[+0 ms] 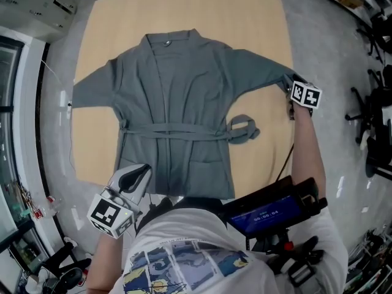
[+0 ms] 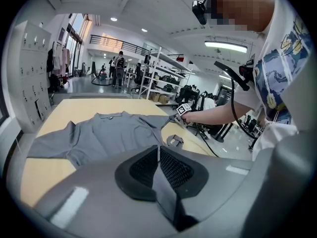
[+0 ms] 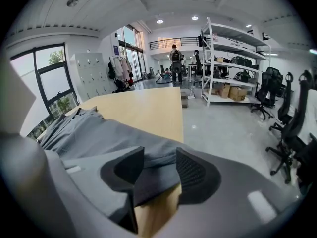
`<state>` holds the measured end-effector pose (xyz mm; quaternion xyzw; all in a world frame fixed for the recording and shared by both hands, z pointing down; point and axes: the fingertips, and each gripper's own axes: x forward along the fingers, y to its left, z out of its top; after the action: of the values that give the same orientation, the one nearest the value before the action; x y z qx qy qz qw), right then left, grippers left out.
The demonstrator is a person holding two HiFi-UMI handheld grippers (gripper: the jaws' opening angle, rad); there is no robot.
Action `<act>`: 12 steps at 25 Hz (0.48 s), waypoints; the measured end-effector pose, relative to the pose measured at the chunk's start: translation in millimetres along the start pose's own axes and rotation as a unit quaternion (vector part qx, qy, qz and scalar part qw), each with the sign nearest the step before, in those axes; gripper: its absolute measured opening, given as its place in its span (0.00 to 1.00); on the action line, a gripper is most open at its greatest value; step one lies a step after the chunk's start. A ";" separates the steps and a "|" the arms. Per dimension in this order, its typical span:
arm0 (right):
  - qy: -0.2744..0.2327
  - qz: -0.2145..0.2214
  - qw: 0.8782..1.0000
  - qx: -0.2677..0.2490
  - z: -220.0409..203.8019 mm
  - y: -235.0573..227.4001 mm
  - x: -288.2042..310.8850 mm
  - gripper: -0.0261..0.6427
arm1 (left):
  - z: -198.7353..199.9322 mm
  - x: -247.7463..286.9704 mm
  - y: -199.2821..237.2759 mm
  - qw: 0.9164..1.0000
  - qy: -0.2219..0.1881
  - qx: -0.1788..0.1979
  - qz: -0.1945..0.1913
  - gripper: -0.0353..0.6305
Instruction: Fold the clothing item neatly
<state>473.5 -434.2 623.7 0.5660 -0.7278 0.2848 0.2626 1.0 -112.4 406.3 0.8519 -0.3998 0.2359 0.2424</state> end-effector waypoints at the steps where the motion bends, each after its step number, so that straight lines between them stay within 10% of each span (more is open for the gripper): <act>1: 0.003 0.000 1.000 0.003 -1.2 -0.7 2.7 0.32 | -1.4 0.3 0.6 1.000 0.001 -0.001 -0.001 0.09; 12: 0.017 -0.012 0.999 -0.035 -2.6 7.4 9.4 0.20 | -4.6 4.1 5.1 1.000 0.000 -0.014 -0.004 0.09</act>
<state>464.3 -437.2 631.2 0.5604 -0.7258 0.2656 0.2977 -1.6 -114.9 413.5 0.8501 -0.3994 0.2296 0.2552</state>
